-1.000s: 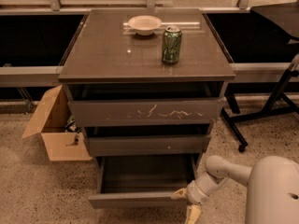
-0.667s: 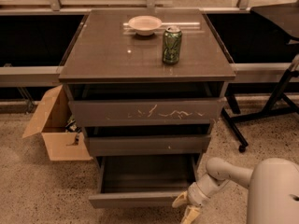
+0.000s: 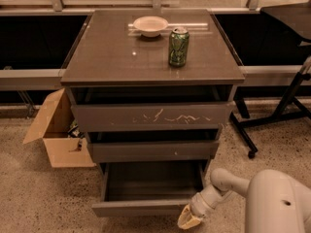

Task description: Close bottom drawer

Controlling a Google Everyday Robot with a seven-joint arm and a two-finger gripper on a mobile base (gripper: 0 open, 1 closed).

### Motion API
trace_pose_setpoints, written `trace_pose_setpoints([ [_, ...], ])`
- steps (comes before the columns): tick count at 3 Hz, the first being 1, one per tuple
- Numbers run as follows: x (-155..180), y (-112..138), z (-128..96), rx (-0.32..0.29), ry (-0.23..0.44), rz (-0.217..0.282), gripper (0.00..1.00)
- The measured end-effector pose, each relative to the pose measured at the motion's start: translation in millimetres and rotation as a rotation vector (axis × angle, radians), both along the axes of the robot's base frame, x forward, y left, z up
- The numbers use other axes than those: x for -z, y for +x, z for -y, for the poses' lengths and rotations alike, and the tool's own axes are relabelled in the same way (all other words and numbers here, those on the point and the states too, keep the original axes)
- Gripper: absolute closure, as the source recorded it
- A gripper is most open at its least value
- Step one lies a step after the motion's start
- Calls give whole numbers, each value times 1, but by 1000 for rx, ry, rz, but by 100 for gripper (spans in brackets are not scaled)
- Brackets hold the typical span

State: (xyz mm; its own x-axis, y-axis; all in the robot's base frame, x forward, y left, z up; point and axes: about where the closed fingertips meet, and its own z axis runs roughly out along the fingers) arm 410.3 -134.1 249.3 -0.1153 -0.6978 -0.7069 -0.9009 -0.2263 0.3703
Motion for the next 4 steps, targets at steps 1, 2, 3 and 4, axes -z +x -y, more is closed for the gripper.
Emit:
trace_pose_setpoints([
  [1,53,13,-23,-3,24,5,100],
  [2,82,28,-41,17,36,28,97],
  [3,82,28,-41,17,36,28,73],
  [4,77,43,-45,51,-29,119,43],
])
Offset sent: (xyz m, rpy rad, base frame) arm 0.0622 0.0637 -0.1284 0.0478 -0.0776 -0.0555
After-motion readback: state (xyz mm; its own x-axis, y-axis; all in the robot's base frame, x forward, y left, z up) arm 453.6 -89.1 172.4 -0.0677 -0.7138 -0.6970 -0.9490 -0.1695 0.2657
